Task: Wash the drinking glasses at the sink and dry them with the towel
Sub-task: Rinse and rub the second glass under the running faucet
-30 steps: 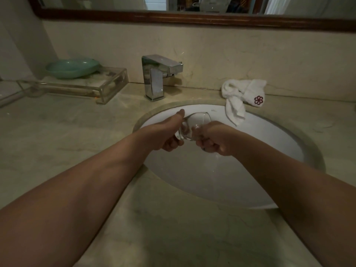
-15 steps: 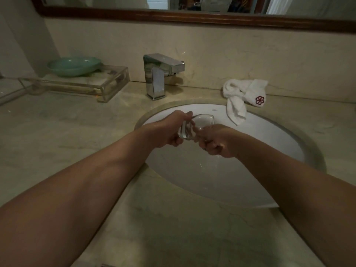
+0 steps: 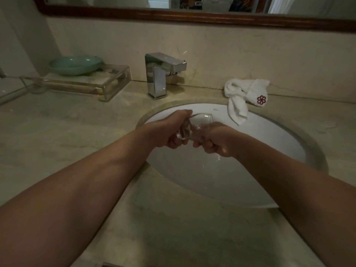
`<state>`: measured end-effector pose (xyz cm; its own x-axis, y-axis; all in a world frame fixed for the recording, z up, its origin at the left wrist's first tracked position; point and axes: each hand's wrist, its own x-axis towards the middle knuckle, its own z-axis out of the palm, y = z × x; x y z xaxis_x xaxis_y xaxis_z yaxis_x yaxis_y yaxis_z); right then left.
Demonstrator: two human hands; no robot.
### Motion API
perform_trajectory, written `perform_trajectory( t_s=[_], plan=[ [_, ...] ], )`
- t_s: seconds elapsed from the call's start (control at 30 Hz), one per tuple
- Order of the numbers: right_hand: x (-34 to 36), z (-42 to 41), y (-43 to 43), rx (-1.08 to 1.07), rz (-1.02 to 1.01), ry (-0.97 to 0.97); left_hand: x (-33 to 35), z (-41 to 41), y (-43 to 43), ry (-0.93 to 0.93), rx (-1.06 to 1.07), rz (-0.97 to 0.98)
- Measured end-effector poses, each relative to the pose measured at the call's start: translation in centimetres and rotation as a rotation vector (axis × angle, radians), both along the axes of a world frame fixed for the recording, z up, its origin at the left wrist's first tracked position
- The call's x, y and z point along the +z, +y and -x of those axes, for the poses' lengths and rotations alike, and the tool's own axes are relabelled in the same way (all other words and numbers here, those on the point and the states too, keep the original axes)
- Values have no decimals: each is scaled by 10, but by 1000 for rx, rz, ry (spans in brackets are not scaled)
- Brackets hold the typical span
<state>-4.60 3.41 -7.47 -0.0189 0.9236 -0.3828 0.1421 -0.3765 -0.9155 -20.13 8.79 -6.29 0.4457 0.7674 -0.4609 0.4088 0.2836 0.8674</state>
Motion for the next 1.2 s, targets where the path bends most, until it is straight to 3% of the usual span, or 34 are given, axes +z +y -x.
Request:
perform_trajectory(
  t_s=[0.1,0.23,0.4,0.47,0.67,0.77,1.0,1.1,1.2],
  plan=[
    [2,-1,2,17,58,178,1,0,1,-64,29,21],
    [-2,-4,3,66,130,226,-2,-1,1,-32,66,-42],
    [0,-5,-3,-2,-2,-54,-3,0,1,4,-31,-25],
    [0,-4,-3,-43,-2,-76,-3,0,1,37,-30,10],
    [6,1,-2,54,101,227,-2,2,4,-19,31,-32],
    [4,1,1,14,102,269,0,2,3,-23,51,-56],
    [-3,-11,2,-118,-10,-116,-4,1,0,42,-126,81],
    [-3,-5,1,-59,47,-35,-8,1,2,101,-24,-32],
    [3,-2,-2,5,126,173,-9,0,7,-8,105,-97]
  ],
)
